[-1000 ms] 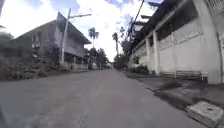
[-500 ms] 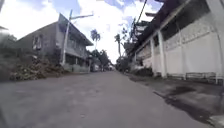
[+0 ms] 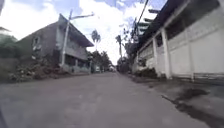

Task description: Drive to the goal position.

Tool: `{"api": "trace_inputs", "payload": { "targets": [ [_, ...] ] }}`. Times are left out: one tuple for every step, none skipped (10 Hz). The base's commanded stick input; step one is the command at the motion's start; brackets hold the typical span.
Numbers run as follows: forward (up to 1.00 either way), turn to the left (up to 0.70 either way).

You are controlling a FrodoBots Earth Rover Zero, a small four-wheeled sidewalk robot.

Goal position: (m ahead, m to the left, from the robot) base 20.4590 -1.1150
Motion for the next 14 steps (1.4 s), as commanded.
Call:
{"api": "trace_inputs", "payload": {
  "targets": [
    [0.70,-0.26],
    [0.70,-0.18],
    [0.70,-0.05],
    [0.70,0.00],
    [0.70,0.00],
    [0.70,0.00],
    [0.70,0.00],
    [0.70,0.00],
    [0.70,0.00],
    [0.70,0.00],
    [0.70,0.00],
    [0.70,0.00],
    [0.70,0.00],
    [0.70,0.00]
  ]
}}
